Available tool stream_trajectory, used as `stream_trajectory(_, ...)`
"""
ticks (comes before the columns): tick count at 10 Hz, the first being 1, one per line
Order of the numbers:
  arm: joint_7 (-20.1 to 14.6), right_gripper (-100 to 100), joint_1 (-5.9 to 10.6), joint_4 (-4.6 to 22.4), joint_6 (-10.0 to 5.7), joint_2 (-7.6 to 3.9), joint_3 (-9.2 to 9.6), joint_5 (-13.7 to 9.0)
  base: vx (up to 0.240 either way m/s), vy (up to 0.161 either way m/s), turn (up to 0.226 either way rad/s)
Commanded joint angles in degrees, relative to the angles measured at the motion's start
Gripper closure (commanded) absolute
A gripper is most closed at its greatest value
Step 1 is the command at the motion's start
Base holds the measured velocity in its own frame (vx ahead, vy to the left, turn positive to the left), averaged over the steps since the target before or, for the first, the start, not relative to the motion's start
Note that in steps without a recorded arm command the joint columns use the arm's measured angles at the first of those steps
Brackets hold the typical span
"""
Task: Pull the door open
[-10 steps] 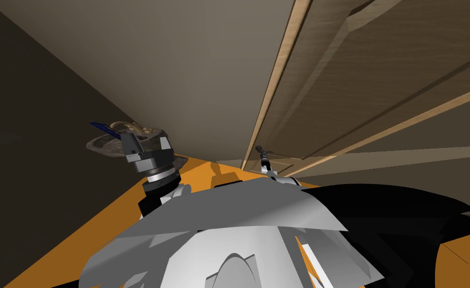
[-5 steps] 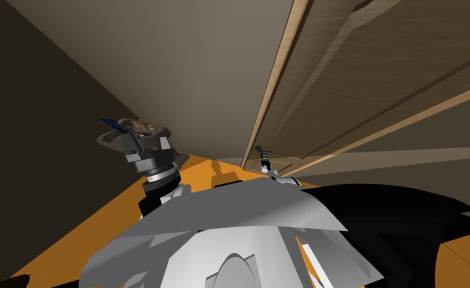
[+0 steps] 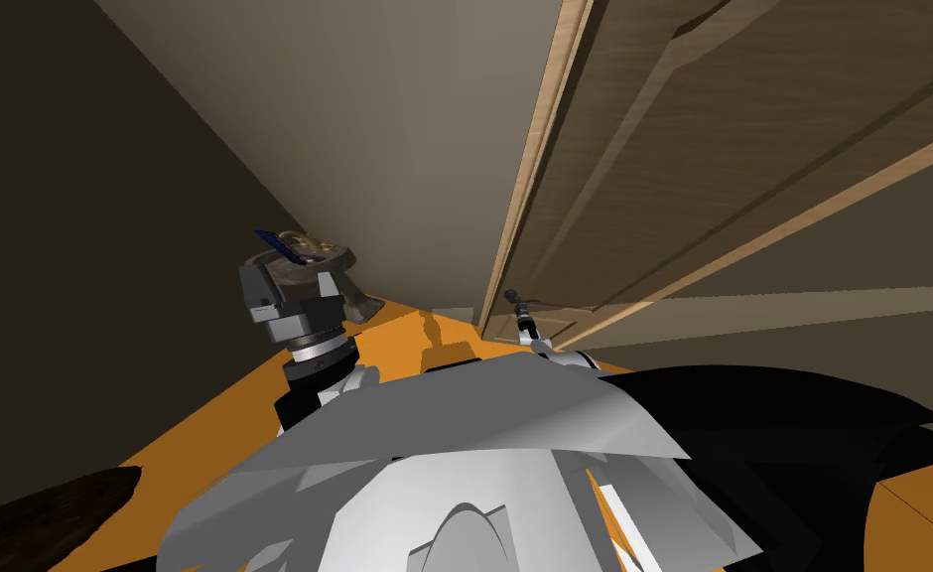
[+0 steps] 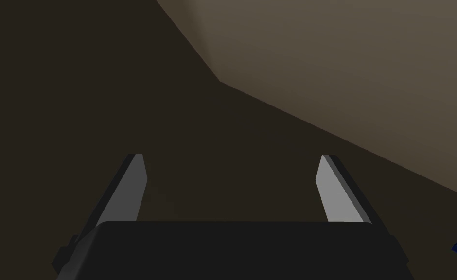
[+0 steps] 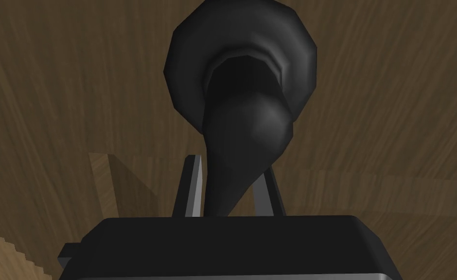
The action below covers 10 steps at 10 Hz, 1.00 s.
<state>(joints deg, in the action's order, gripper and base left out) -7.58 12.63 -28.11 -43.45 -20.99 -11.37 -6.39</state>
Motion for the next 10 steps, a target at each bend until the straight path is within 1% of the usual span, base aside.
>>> stream_trajectory(1, -1.21, 100, 0.13, -0.27, -0.56, -0.33, 1.16, 0.68, -0.247, -0.061, 0.115)
stream_trajectory(2, -1.69, 100, 0.07, -0.36, -0.63, -0.47, 1.64, 0.96, -0.234, -0.053, 0.093)
stream_trajectory(3, -1.34, 100, 0.7, 0.99, -1.05, -0.53, 1.2, 0.71, -0.093, -0.019, 0.025)
stream_trajectory(4, -2.37, 100, 0.45, 1.03, -1.45, -0.72, 2.17, 1.26, -0.132, -0.026, 0.082)
stream_trajectory(7, -4.06, 100, 0.14, 0.77, -2.21, -1.34, 3.75, 2.2, -0.229, -0.055, 0.098)
stream_trajectory(10, -6.41, 100, -0.28, 0.41, -3.25, -2.18, 5.93, 3.49, -0.258, -0.079, 0.112)
